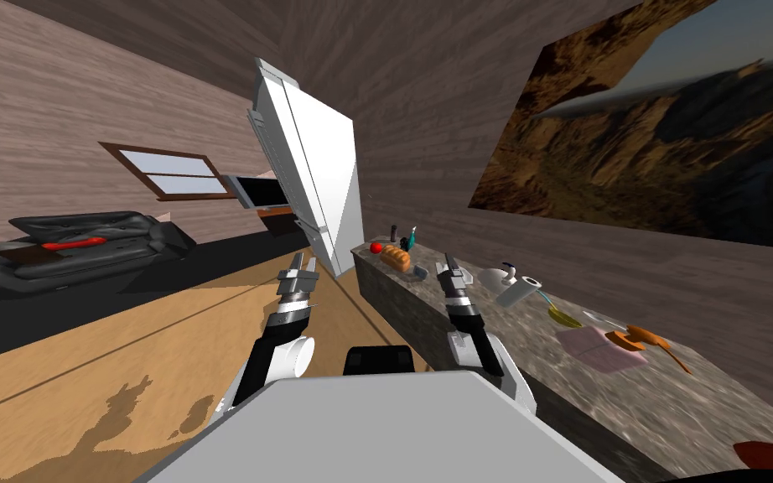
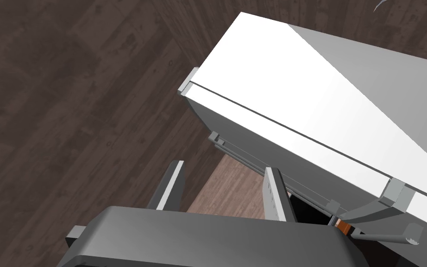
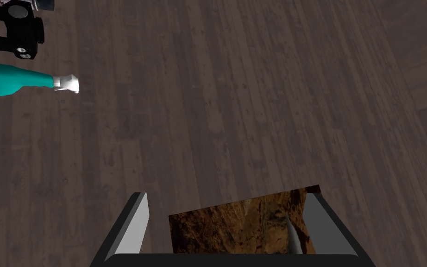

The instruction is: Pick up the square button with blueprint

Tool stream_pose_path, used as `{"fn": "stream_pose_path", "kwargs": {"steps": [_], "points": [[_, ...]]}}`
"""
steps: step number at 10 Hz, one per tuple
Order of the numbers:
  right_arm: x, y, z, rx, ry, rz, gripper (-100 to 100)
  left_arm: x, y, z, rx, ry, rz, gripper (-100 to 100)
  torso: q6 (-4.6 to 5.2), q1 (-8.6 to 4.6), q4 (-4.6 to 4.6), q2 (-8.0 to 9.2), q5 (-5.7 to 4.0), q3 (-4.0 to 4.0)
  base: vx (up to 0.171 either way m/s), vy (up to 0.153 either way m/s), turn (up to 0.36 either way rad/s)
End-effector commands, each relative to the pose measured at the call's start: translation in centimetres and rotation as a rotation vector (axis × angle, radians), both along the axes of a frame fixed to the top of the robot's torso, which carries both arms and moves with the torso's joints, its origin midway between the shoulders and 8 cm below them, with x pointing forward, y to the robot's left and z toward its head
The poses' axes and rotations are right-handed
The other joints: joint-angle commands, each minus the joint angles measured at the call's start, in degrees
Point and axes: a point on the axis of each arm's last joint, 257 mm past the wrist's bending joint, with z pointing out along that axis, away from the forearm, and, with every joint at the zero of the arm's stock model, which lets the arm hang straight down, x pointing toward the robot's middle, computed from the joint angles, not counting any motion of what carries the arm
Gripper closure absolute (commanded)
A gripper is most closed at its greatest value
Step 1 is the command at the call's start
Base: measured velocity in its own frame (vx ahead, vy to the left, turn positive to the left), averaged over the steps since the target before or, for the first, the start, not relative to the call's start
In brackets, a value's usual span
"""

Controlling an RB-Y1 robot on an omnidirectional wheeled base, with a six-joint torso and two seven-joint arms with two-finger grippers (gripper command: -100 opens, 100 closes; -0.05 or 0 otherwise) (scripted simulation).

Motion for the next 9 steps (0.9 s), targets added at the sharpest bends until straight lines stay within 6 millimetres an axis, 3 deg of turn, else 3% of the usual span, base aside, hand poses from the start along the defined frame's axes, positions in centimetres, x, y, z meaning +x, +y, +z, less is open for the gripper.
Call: {"fn": "stream_pose_path", "kwargs": {"steps": [1,9], "points": [[0.2,0.1,-0.9,-0.047,0.029,0.018,-100,0.0,0.0,0.0,0.000,0.000,0.000,0,0.00,0.00,0.00,0.00,0.00,0.00,0.002,-0.006,0.042],[1.2,-0.3,-5.9,-0.266,0.173,0.079,-100,0.0,0.0,0.0,0.000,0.000,0.000,0,0.00,-0.03,0.00,-0.02,-0.01,-0.01,0.004,-0.012,0.044]]}}
